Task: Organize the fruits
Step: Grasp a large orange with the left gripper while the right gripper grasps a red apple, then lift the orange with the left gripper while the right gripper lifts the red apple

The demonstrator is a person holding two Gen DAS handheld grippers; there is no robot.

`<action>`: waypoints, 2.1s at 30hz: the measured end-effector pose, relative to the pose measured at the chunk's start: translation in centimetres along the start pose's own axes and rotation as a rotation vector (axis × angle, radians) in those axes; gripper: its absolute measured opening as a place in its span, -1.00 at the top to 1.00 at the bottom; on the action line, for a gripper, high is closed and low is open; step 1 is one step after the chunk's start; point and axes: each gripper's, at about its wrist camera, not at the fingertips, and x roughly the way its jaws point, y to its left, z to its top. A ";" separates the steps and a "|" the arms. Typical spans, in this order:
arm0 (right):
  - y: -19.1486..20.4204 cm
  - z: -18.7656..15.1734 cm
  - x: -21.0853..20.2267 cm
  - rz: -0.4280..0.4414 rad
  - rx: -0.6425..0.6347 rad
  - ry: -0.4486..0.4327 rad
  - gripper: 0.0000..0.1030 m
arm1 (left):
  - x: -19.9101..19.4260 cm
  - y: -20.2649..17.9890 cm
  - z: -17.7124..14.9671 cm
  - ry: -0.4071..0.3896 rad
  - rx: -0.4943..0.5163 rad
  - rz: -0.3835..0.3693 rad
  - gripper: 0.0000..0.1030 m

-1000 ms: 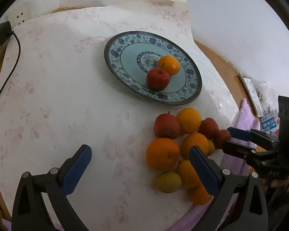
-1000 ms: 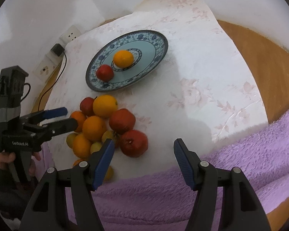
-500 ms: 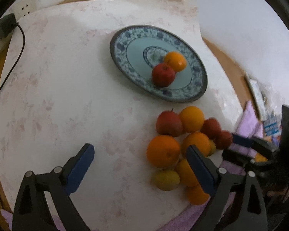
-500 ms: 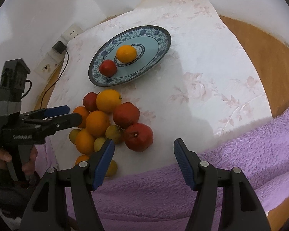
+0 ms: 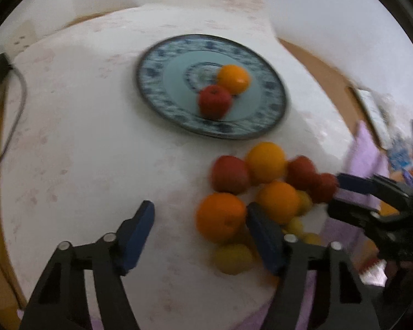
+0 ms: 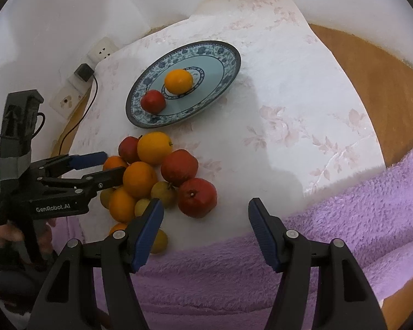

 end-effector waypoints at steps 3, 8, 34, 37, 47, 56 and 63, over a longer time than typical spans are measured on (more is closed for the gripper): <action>0.2 0.0 0.1 -0.005 -0.013 0.007 -0.23 | -0.6 0.5 -0.1 -0.016 -0.046 -0.043 0.10; 0.3 0.0 0.0 -0.021 -0.019 0.000 -0.06 | -1.3 0.7 -0.4 -0.050 -0.073 -0.084 0.28; 1.0 0.3 -1.4 0.039 -0.046 -0.050 0.39 | -3.5 0.3 0.0 -0.130 -0.041 -0.059 0.30; 0.9 0.4 -1.5 0.060 -0.042 -0.051 0.39 | -3.7 0.1 0.1 -0.130 -0.026 -0.086 0.30; -0.2 0.9 -2.3 0.067 0.037 -0.090 0.39 | -4.3 0.2 0.4 -0.155 -0.030 -0.084 0.30; -0.4 1.7 -3.0 0.049 0.025 -0.123 0.70 | -4.5 0.7 0.9 -0.165 -0.027 -0.084 0.30; -0.1 2.1 -2.1 0.030 0.004 -0.095 0.77 | -4.5 1.0 1.5 -0.174 -0.028 -0.084 0.30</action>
